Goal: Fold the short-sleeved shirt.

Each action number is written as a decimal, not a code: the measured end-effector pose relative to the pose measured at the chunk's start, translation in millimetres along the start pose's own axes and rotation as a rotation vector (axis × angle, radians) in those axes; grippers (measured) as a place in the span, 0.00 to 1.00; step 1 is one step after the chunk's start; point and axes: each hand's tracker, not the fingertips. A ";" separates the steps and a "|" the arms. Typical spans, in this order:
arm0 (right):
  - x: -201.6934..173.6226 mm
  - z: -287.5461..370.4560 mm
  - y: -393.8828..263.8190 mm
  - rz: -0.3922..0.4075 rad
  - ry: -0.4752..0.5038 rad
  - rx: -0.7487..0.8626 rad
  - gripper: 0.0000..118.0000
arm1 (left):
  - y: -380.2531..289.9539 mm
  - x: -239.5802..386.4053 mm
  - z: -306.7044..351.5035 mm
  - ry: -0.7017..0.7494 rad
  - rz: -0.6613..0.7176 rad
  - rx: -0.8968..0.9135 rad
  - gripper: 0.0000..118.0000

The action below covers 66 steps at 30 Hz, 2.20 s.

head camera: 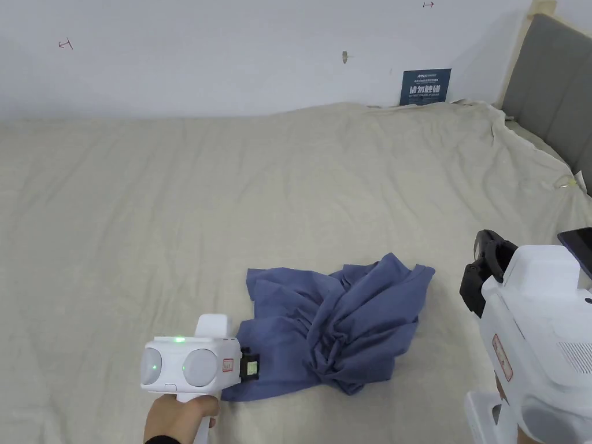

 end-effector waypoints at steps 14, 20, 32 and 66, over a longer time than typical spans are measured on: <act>11.0 -10.5 -15.0 -0.013 -0.013 -0.058 0.00 | -23.4 18.2 -32.9 0.083 -0.035 -0.106 0.42; 15.1 -18.8 -19.4 -0.026 -0.018 -0.081 0.00 | -21.9 16.1 -27.0 -0.005 0.005 -0.103 0.00; 29.5 -145.1 -31.6 -0.105 0.050 -0.408 0.02 | -0.6 -8.0 32.3 -0.067 0.035 0.074 0.00; 43.1 -190.4 -16.1 -0.191 0.113 -0.542 0.02 | 19.6 -45.3 60.8 -0.161 0.140 0.186 0.00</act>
